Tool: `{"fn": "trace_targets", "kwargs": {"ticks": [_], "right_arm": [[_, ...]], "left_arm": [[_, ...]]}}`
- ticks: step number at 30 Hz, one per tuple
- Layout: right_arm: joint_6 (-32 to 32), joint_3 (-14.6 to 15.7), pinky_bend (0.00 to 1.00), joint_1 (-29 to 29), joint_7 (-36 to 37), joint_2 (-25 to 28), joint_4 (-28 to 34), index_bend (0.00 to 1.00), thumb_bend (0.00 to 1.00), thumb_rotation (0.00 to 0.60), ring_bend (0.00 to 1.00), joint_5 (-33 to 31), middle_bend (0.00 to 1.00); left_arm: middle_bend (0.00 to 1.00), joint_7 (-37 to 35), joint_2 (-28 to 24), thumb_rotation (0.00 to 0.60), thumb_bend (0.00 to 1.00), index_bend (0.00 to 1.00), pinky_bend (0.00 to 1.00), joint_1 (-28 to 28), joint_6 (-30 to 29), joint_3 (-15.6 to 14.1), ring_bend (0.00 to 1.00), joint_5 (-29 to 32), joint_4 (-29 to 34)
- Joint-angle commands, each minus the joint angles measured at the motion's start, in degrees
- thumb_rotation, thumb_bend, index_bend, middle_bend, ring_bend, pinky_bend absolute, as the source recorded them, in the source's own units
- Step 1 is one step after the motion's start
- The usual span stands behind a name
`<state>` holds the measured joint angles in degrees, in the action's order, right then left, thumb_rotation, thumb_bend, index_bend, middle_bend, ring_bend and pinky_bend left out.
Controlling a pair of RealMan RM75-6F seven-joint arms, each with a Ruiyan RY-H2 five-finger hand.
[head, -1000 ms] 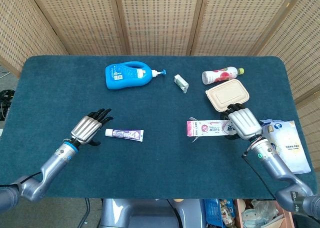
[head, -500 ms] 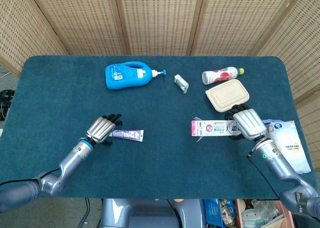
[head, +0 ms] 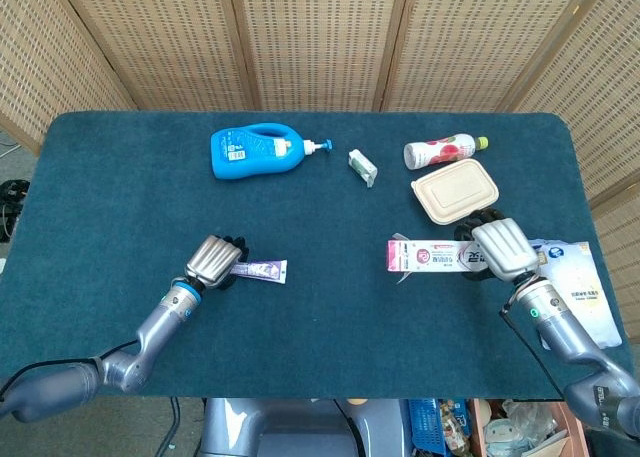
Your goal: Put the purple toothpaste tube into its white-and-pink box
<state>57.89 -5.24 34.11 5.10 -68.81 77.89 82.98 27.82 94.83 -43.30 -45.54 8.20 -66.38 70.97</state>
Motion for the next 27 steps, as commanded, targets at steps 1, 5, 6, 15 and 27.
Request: {"fn": "trace_targets", "kwargs": {"ticks": [1,5,6,15,27], "right_arm": [[0.1,0.0,0.21,-0.1,0.3,0.1,-0.1,0.46,0.20,0.600,0.24,0.0,0.50],[0.3,0.0,0.21,-0.3,0.5,0.3,-0.3,0.46,0.20,0.600,0.24,0.1,0.50],[0.4,-0.1,0.21,-0.3,0.6,0.3,-0.3,0.46,0.20,0.600,0.24,0.1,0.50],[-0.5,-0.5,0.21,-0.2,-0.4,-0.1,0.1,0.46,0.20,0.600,0.24,-1.3,0.50],[-4.1,-1.9,0.21,1.0,-1.8,-0.7,4.1,0.46,0.22,0.600,0.24,-5.5,0.50]], "left_arm": [[0.34,0.1,0.0,0.600,0.40,0.50,0.54,-0.1,-0.8,0.1,0.39,0.6,0.6],[0.39,-1.4,-1.5,0.600,0.41,0.55,0.58,0.1,-2.1,0.3,0.43,0.1,1.9],[0.39,-1.9,-2.0,0.600,0.41,0.55,0.58,0.1,-2.4,0.3,0.43,-0.2,2.3],[0.39,-9.5,-9.6,0.600,0.42,0.56,0.58,1.1,-7.4,0.2,0.43,-8.1,8.0],[0.41,-11.1,-20.1,0.600,0.42,0.59,0.58,1.2,-11.8,2.1,0.44,-12.3,18.5]]}}
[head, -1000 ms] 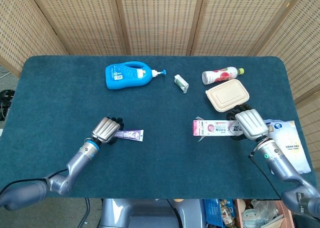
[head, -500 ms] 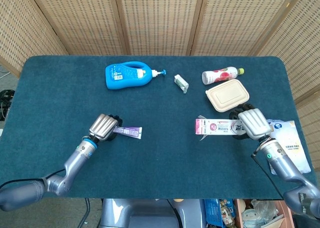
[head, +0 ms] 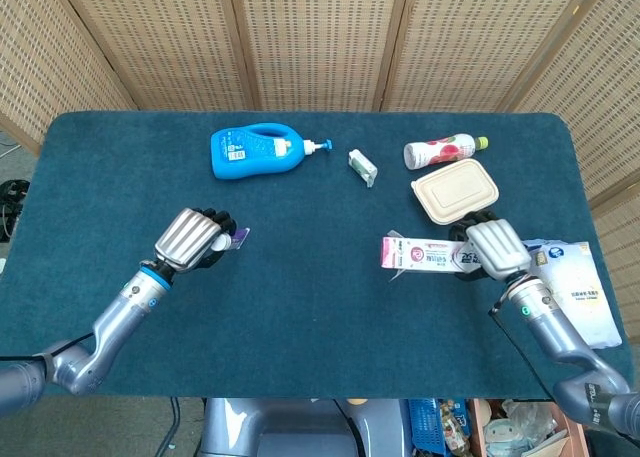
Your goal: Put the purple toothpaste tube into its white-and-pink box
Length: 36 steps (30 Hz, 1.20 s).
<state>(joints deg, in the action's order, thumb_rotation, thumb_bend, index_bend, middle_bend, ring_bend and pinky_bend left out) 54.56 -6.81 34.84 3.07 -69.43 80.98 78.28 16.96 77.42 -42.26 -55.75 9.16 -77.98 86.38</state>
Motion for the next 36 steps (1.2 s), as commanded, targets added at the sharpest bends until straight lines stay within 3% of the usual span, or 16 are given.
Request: {"fn": "trace_targets", "kwargs": {"ticks": [1,9,16,27,36], "right_arm": [[-1.0,-0.5,0.21,0.4,0.2,-0.1,1.3,0.46,0.22,0.600,0.24,-1.1,0.50],[-1.8,-1.0,0.21,0.7,-0.2,0.2,3.0,0.46,0.22,0.600,0.24,-2.4,0.50],[-6.1,-2.9,0.22,1.5,5.3,0.6,6.3,0.46,0.23,0.600,0.25,-7.4,0.50],[-10.1,-5.2,0.22,2.6,11.9,1.2,8.4,0.47,0.26,0.600,0.25,-10.7,0.51],[-8.8,-6.3,0.22,3.1,12.0,-0.4,8.8,0.47,0.26,0.600,0.25,-11.3,0.52]], "left_arm": [[0.41,-0.3,-3.6,0.600,0.42,0.59,0.59,0.2,-1.8,1.2,0.44,-0.7,4.2],[0.42,-4.3,-7.1,0.600,0.41,0.60,0.59,0.5,-2.9,2.5,0.45,-0.9,9.6],[0.42,-18.2,-7.8,0.600,0.41,0.60,0.59,0.4,-3.5,5.1,0.45,-0.7,14.4],[0.43,-23.9,-9.3,0.600,0.40,0.61,0.59,-0.3,-2.5,7.3,0.45,2.1,17.4],[0.44,-29.9,-10.5,0.600,0.40,0.63,0.59,-0.4,-1.8,9.2,0.46,4.8,18.8]]}}
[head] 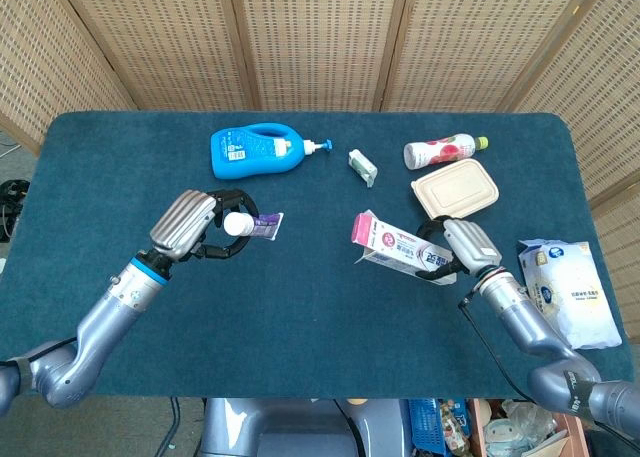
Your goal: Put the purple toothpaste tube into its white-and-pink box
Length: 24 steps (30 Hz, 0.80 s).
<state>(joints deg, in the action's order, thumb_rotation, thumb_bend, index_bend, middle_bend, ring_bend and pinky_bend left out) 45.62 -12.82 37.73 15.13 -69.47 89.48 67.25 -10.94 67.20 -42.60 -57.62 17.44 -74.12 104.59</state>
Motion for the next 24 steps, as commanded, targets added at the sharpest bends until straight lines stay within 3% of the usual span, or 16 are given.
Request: {"fn": "trace_targets", "kwargs": {"ticks": [1,15,24], "right_arm": [[0.0,-0.4,0.22,0.5,-0.3,-0.7,0.4,0.47,0.26,0.600,0.25,-0.4,0.52],[-0.8,-2.4,0.22,2.3,-1.4,-2.1,3.5,0.47,0.26,0.600,0.25,-5.5,0.52],[-0.7,-2.9,0.22,2.7,-1.8,-3.0,3.7,0.47,0.27,0.600,0.25,-7.7,0.52]], "left_arm": [[0.44,-3.1,-0.3,0.600,0.40,0.64,0.59,-0.1,0.1,1.4,0.46,1.5,0.9],[0.45,-12.8,2.5,0.600,0.41,0.65,0.59,-1.2,1.8,5.6,0.47,10.2,3.9],[0.45,-12.4,4.8,0.600,0.41,0.65,0.59,-2.2,2.6,5.7,0.47,12.9,3.7]]}}
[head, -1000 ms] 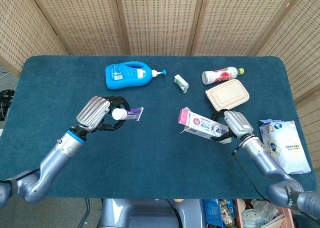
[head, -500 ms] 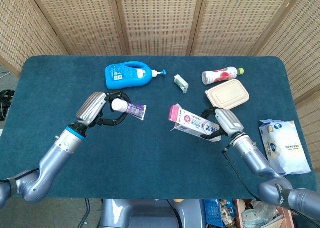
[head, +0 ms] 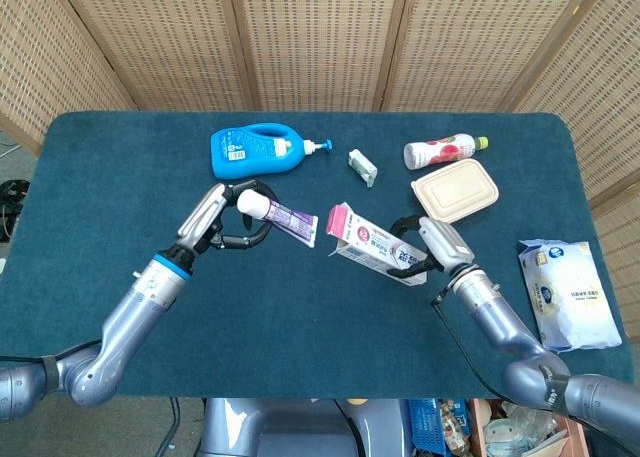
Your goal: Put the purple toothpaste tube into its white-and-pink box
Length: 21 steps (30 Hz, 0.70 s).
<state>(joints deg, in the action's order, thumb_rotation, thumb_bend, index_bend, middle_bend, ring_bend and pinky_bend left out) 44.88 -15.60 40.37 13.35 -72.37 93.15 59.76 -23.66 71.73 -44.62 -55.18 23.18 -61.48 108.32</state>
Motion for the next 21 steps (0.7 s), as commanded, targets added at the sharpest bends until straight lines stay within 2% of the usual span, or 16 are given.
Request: {"fn": "trace_targets", "kwargs": {"ticks": [1,13,21], "right_arm": [[0.1,-0.1,0.22,0.1,-0.1,-0.2,0.0,0.47,0.27,0.600,0.25,-0.3,0.52],[-0.6,-0.4,0.22,0.1,0.8,0.2,0.0,0.48,0.27,0.600,0.25,-0.7,0.52],[-0.7,-0.6,0.22,0.1,1.3,0.6,1.6,0.48,0.27,0.600,0.25,0.0,0.52]], "left_arm": [[0.46,0.5,0.4,0.600,0.41,0.66,0.59,-0.2,0.3,-0.1,0.47,0.4,0.0],[0.46,1.8,0.7,0.600,0.42,0.66,0.59,0.3,0.2,-0.8,0.47,0.8,-1.4],[0.46,0.8,3.7,0.600,0.42,0.66,0.59,-0.6,0.7,-0.4,0.47,1.6,-2.7]]}}
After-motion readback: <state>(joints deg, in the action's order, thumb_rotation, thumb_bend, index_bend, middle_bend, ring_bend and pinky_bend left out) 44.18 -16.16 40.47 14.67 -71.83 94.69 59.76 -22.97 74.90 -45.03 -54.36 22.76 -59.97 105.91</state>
